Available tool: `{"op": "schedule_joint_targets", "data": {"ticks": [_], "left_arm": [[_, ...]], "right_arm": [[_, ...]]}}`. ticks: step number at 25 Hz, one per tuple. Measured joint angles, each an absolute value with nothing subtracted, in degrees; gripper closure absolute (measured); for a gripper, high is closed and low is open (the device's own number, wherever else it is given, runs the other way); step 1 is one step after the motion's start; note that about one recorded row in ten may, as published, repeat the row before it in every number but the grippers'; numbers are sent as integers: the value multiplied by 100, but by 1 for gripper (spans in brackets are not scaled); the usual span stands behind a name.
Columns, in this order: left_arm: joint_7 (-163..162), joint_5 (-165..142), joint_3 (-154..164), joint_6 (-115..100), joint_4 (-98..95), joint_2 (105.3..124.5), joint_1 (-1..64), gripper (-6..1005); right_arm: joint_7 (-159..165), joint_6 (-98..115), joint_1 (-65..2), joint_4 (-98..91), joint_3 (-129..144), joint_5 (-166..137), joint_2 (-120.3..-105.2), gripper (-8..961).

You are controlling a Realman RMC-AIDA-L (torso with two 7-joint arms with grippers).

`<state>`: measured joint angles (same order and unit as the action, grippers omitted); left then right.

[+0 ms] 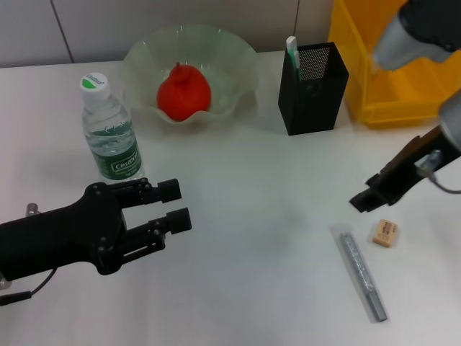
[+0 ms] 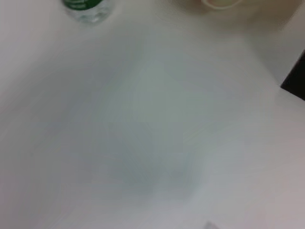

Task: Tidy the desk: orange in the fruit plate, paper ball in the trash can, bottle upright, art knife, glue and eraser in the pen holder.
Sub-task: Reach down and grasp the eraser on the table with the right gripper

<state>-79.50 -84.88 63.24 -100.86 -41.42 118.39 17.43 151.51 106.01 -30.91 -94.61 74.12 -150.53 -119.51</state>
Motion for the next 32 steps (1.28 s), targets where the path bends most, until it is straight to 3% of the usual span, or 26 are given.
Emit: {"op": "schedule_joint_targets", "data": {"ticks": [9, 16, 32], "left_arm": [[-7919, -8318, 6242, -9889, -4032, 11880, 1773, 516], [-7244, -7865, 6244, -9823, -3230, 11883, 1953, 516], [-7115, -7726, 6224, -9869, -3052, 11875, 1835, 517]], "right_arm": [[13455, 11594, -3425, -9204, 6479, -15541, -11777, 535], [12347, 11213, -3218, -8902, 6698, -16158, -11900, 534], [12156, 9934, -3331, -8050, 7661, -16395, -11920, 521]]}}
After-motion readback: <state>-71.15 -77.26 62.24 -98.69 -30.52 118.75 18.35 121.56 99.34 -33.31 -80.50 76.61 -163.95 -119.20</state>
